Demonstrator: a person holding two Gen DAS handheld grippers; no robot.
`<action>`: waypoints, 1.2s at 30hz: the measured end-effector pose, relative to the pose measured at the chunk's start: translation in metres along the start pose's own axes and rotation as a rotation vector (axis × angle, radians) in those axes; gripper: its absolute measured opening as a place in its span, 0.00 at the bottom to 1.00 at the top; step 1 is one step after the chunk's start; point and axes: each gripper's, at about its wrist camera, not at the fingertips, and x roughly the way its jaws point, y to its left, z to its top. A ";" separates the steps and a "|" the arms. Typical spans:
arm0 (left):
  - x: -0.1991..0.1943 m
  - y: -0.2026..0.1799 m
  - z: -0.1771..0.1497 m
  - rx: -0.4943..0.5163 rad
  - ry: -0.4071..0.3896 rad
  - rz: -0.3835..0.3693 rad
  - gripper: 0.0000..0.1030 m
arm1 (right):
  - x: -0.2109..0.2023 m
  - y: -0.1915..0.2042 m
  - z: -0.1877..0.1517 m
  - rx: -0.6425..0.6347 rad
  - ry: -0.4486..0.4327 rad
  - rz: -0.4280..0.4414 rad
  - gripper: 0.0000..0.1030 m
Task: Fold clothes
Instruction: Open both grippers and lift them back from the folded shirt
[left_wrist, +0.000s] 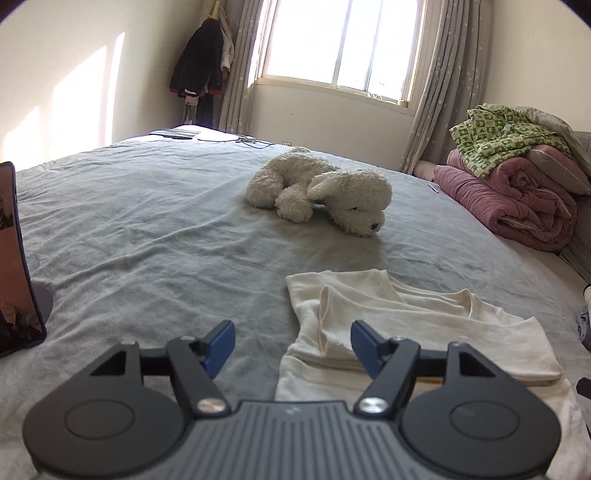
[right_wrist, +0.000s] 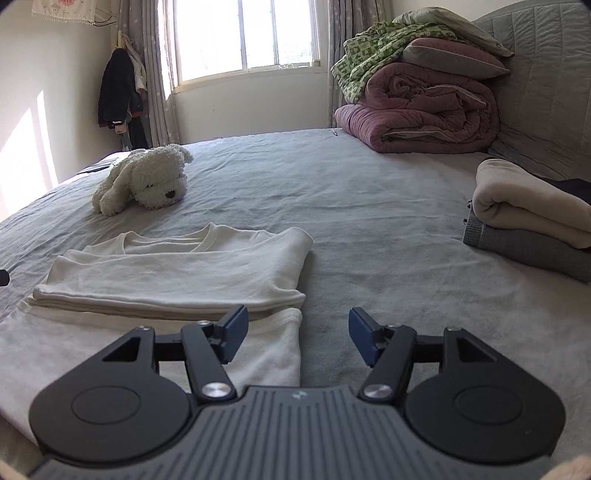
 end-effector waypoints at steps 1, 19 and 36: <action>-0.003 -0.006 -0.001 0.016 0.003 -0.031 0.78 | -0.006 0.006 0.001 -0.003 -0.009 0.017 0.70; -0.019 -0.004 -0.076 0.288 0.127 -0.273 0.86 | -0.035 0.027 -0.055 -0.077 0.068 0.205 0.84; -0.041 0.028 -0.057 0.132 0.083 -0.218 0.95 | -0.061 -0.008 -0.045 0.037 0.014 0.229 0.99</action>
